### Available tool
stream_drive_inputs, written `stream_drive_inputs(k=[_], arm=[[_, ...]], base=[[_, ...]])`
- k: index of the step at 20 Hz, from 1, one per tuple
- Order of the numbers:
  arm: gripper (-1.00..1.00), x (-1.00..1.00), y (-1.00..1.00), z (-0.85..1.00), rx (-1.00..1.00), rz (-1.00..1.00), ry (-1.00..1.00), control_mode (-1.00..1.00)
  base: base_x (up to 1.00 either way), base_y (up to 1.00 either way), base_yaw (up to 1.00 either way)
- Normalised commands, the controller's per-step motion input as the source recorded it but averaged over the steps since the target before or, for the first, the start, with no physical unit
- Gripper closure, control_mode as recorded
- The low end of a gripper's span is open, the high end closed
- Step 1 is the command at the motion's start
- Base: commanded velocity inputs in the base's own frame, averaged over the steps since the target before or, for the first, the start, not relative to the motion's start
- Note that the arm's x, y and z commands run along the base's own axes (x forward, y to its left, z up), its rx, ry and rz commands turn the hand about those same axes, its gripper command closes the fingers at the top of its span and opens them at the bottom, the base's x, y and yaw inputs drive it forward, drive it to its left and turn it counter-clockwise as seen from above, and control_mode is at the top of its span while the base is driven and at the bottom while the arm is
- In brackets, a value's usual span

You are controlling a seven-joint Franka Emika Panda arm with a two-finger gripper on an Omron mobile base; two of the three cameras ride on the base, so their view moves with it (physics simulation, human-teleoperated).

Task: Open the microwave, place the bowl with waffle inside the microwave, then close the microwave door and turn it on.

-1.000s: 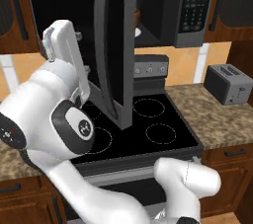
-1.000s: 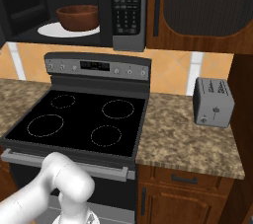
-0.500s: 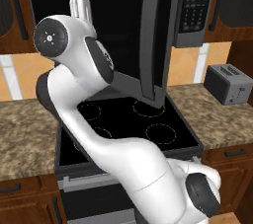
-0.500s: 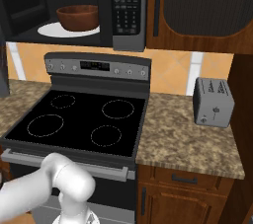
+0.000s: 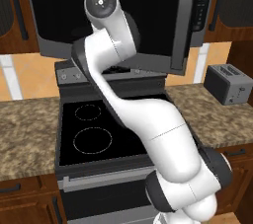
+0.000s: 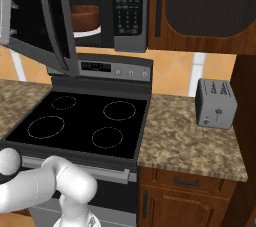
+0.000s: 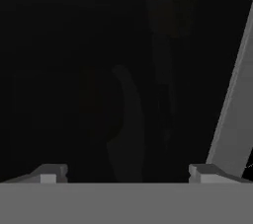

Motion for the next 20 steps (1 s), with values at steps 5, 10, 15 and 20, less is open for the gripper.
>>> stream_drive_inputs(k=[5, 10, 15, 20], arm=[[-1.0, 0.85, -0.53, -0.13, 0.09, 0.08, 0.0, -1.0], [-1.0, 0.76, -0.33, -0.18, 0.06, 0.08, -0.03, -1.0], [-1.0, 0.78, 0.0, -0.03, 0.0, 0.0, 0.02, -1.0], [-1.0, 0.98, 0.0, -0.35, 0.0, 0.0, 0.03, -1.0]], base=[[0.0, 0.0, 0.0], [0.0, 0.0, 0.0], [0.0, 0.0, 0.0], [0.0, 0.0, 0.0]])
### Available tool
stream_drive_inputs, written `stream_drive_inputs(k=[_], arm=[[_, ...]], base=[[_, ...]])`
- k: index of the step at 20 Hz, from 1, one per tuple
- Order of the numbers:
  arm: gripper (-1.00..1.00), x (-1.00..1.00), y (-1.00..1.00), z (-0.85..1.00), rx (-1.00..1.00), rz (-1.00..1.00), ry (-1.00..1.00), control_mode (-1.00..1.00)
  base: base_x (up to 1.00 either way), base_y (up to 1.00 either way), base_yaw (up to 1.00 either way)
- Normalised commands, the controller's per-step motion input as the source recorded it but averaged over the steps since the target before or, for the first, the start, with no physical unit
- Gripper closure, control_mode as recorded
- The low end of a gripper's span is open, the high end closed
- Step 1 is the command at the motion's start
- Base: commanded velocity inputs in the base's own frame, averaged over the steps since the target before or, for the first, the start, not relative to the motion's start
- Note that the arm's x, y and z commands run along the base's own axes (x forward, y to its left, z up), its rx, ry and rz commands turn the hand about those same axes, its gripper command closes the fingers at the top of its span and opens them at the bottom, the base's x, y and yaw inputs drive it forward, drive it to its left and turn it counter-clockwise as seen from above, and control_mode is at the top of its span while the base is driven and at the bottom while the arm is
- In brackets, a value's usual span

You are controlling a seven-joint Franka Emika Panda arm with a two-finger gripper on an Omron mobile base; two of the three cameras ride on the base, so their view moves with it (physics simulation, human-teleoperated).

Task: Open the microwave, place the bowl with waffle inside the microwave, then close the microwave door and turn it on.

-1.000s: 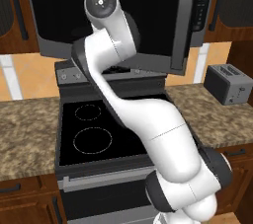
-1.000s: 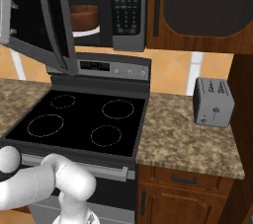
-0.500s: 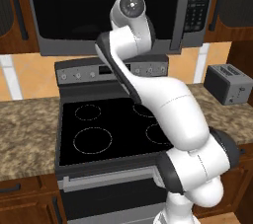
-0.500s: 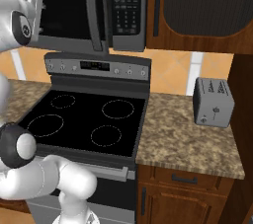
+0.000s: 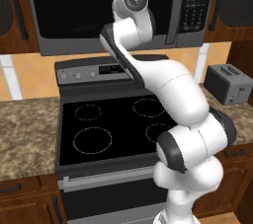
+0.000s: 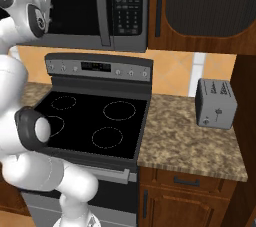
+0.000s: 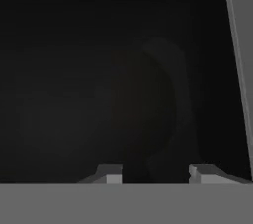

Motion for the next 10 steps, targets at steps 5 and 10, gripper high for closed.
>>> stream_drive_inputs(k=[5, 10], arm=[[-1.0, 0.35, -0.05, -0.24, 0.0, 0.0, 0.0, -1.0], [-1.0, -0.51, -0.66, -0.34, 0.0, 0.01, 0.01, -1.0]], base=[[0.0, 0.0, 0.0], [0.0, 0.0, 0.0]])
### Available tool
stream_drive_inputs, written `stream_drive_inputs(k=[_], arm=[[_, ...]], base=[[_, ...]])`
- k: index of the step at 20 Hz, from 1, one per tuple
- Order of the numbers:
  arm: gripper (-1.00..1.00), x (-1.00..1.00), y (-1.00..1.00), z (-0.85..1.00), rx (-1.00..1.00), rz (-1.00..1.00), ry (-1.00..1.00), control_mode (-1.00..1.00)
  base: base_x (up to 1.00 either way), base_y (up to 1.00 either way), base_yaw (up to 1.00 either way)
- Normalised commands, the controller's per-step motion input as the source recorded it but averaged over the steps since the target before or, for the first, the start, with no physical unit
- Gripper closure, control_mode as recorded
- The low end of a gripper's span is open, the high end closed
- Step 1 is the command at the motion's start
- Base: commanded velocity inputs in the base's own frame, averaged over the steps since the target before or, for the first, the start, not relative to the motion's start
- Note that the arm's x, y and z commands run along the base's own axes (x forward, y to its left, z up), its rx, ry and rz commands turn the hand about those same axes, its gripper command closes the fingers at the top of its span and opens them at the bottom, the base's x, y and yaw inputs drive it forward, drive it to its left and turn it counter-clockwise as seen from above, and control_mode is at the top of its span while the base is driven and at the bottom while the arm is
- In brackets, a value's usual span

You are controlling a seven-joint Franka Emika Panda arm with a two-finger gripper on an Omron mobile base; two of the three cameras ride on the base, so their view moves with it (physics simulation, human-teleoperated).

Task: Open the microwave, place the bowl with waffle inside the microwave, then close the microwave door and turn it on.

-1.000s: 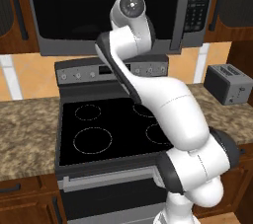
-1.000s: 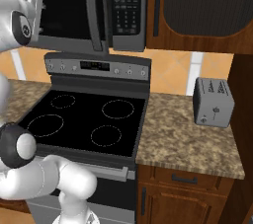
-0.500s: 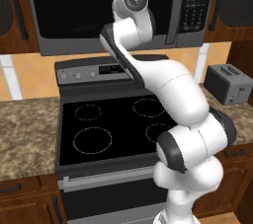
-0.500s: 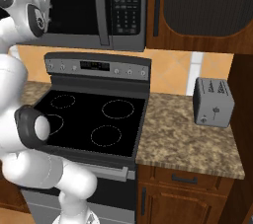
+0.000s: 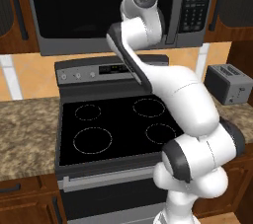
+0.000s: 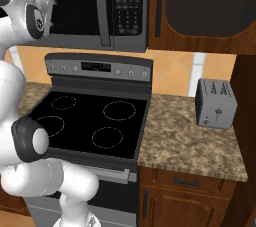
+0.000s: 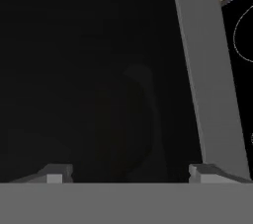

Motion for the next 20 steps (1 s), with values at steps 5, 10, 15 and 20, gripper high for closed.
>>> stream_drive_inputs(k=[5, 10, 15, 20], arm=[[-1.0, -0.85, -0.56, -0.01, 0.03, 0.01, 0.01, -1.0], [1.0, -0.83, 0.0, 0.0, -0.04, 0.0, 0.14, -1.0], [1.0, -0.86, 0.0, 0.0, -0.12, 0.0, 0.07, -1.0], [1.0, -0.75, 0.0, 0.01, -0.28, 0.03, 0.02, -1.0]], base=[[0.0, 0.0, 0.0], [0.0, 0.0, 0.0], [0.0, 0.0, 0.0], [0.0, 0.0, 0.0]])
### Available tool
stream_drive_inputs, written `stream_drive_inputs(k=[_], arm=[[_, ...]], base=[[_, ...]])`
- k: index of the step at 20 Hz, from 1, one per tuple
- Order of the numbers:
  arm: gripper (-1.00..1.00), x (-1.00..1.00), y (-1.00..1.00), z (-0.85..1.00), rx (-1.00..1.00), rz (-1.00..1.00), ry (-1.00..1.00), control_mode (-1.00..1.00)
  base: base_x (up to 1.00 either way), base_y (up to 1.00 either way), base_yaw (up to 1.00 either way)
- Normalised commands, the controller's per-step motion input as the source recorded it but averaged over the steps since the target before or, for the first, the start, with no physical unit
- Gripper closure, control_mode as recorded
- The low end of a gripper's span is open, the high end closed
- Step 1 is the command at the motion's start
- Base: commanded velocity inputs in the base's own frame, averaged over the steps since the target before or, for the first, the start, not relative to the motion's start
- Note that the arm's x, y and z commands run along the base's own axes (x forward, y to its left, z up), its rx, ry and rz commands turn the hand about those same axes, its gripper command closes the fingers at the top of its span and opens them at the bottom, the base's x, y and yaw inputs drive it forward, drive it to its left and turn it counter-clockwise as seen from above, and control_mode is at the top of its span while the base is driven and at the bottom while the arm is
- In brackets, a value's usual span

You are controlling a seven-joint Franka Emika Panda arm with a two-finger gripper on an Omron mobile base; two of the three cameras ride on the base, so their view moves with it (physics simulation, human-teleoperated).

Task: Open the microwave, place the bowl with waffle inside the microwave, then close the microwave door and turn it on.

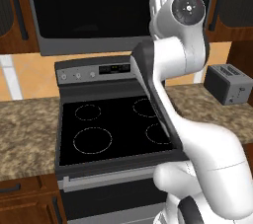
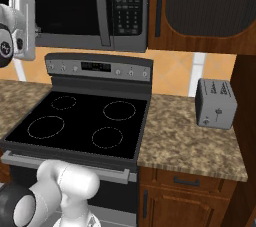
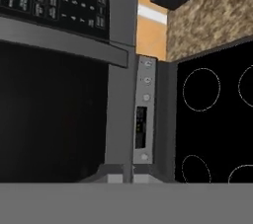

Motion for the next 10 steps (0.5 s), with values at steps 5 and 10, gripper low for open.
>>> stream_drive_inputs(k=[5, 10], arm=[[1.0, -0.76, 0.0, 0.0, -0.34, 0.06, -0.04, -1.0], [1.0, -0.65, 0.0, 0.0, -0.3, 0.06, -0.12, -1.0]], base=[[0.0, 0.0, 0.0], [0.0, 0.0, 0.0]])
